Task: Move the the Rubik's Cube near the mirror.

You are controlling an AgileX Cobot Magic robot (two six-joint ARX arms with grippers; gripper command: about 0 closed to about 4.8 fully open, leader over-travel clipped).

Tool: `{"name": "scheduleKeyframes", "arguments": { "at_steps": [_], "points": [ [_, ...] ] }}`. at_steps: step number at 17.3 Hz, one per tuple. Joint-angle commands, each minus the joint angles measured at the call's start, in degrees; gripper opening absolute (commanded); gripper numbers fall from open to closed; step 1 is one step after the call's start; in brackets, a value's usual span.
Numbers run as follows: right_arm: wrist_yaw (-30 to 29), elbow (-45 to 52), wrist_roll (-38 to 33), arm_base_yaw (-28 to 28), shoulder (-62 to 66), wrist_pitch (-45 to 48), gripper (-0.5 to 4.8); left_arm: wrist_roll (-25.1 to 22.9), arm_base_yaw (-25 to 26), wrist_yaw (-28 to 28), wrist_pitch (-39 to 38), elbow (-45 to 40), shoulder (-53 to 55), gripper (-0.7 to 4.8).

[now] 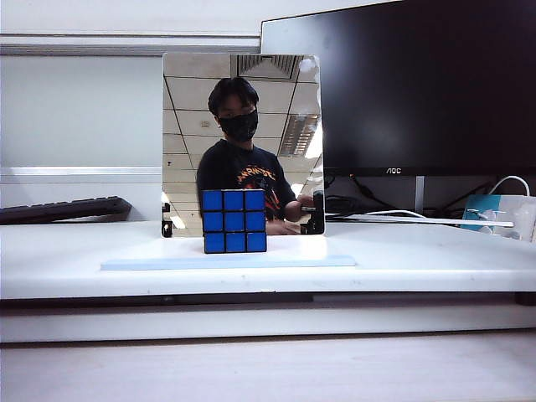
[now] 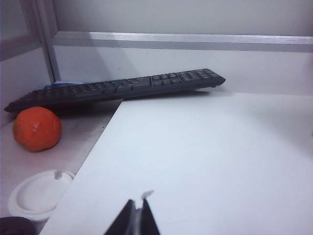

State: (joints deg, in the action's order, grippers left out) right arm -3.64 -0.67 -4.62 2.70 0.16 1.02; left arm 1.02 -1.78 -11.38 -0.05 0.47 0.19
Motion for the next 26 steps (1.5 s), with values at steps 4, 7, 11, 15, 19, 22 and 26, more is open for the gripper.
{"name": "scheduleKeyframes", "arguments": {
  "at_steps": [4,7,11,15,19,22,26],
  "points": [
    [0.31,0.35,0.17,-0.07,-0.02,0.92,-0.05,-0.17,0.07,0.04,0.48,0.07,0.02,0.22],
    [0.31,0.35,0.15,-0.07,-0.02,0.92,-0.05,-0.17,0.07,0.04,0.48,0.07,0.02,0.22],
    [0.31,0.35,0.15,-0.04,-0.02,0.92,-0.05,-0.72,0.09,0.00,0.13,0.07,0.02,0.22],
    [0.31,0.35,0.15,-0.04,-0.02,0.92,-0.05,-1.70,0.09,6.47,-0.98,0.07,0.02,0.22],
    [0.31,0.35,0.17,-0.04,-0.02,0.90,-0.05,-1.86,0.07,7.96,-1.01,0.07,0.02,0.22],
    [0.28,0.35,0.17,-0.07,-0.02,0.92,-0.05,-1.84,0.07,7.96,-1.16,0.07,0.02,0.22],
    [0.31,0.35,0.15,-0.07,-0.02,0.92,-0.05,-1.86,0.07,7.96,-1.16,0.07,0.02,0.22]
  ]
}}
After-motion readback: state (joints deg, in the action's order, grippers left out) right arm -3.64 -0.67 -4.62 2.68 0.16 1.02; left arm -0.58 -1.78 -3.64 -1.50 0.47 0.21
